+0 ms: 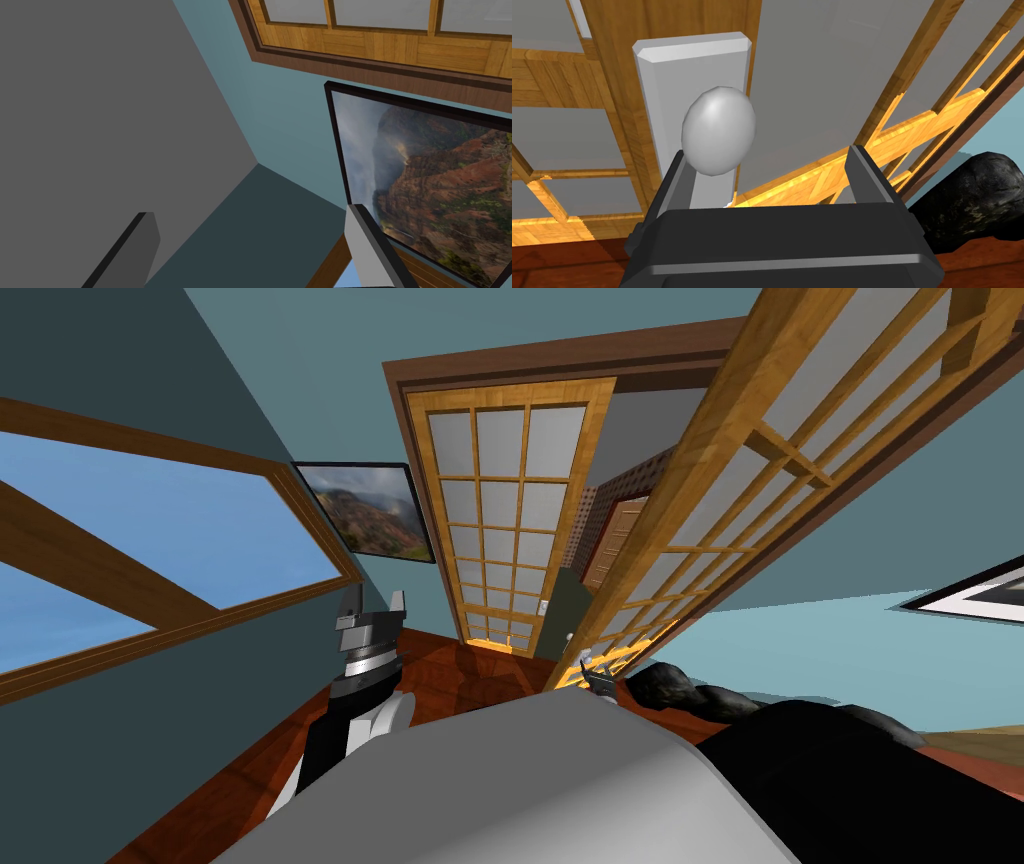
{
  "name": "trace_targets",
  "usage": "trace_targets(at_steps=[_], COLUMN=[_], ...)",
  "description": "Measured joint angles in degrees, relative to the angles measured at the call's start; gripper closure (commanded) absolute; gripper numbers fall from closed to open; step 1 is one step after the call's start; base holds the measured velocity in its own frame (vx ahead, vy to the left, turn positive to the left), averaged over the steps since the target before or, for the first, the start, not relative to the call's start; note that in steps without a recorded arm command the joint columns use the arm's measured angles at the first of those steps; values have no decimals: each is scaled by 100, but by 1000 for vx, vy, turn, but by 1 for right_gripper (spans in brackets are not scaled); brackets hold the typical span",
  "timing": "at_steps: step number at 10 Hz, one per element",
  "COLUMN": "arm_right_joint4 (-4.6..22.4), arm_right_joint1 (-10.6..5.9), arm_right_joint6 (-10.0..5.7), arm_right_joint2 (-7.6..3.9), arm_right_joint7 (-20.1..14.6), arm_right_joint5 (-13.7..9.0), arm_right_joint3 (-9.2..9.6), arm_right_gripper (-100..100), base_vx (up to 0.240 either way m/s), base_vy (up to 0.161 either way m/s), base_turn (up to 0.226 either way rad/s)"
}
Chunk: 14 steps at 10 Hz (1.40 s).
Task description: Pull the door open
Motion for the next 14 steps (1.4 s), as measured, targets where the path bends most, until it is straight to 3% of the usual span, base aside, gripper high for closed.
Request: trace_targets(at_steps=[1,2,4,5,6,10,14], arm_right_joint4=[241,464,379,296,106,79,-262], arm_right_joint1=[-78,-100,71,166,251,196,261], arm_right_joint6=[-121,-163,-52,-42,-73,-505,-861], arm_right_joint2=[83,82,-40,-37,-88,-285,-498], arm_right_joint7=[-18,-44,-54,-45,-71,-465,-781], arm_right_joint5=[23,23,-16,4,57,327,598], arm_right_joint3=[15,-3,-100,-117,-35,394,828], arm_right_gripper=[100,100,100,-100,-100,-100,-100], base_vx=[-114,-95,-104,-180,-184,-181,-191], base_vy=[-27,-52,-53,-66,-74,-94,-73], base_turn=[-42,-47,83,195,153,164,205])
